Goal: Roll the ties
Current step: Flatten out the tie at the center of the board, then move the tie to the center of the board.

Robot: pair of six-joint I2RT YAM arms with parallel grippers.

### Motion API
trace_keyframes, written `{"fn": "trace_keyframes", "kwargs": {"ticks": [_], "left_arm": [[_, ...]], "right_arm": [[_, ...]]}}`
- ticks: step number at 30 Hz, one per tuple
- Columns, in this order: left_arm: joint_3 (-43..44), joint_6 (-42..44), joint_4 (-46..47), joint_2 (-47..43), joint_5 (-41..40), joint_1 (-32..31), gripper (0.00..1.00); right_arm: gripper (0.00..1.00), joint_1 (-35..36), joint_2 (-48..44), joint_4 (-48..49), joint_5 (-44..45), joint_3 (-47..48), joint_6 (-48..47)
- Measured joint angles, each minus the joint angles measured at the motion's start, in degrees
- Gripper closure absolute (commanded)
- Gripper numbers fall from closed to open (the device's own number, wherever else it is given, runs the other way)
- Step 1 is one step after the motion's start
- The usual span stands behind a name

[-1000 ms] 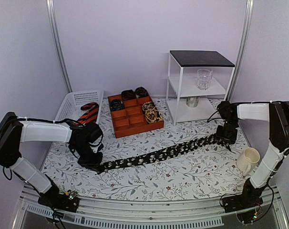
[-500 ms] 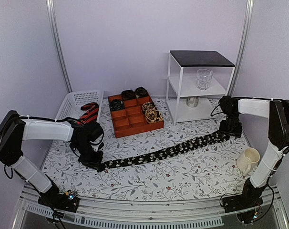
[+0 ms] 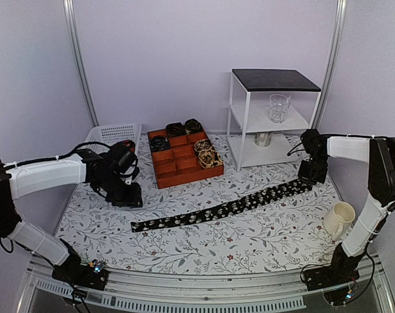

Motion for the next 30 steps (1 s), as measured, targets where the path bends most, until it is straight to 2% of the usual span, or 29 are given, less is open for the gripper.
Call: {"fn": "trace_keyframes", "kwargs": {"ticks": [5,10,16,22,30], "left_arm": [[0.5,-0.8,5.6,-4.5,3.7,0.1,0.57],[-4.2,-2.4,14.6,-8.0,10.1,0.1,0.58],[-7.0,-3.2,20.4,-8.5,13.9,0.1,0.57],[-9.1,-3.7,23.8,-9.5,14.2,0.1,0.59],[-11.4,-5.2,25.7,-9.1,15.0,0.1,0.60]], "right_arm": [[1.00,-1.0,0.1,5.9,-5.0,-1.7,0.8],[1.00,-3.8,1.9,10.1,-10.0,-1.9,1.5],[1.00,-6.3,5.0,12.4,-14.1,-4.8,3.1],[1.00,-8.0,2.4,15.0,-14.4,-8.8,5.9],[1.00,-9.9,-0.7,13.4,-9.5,-11.8,8.9]]}}
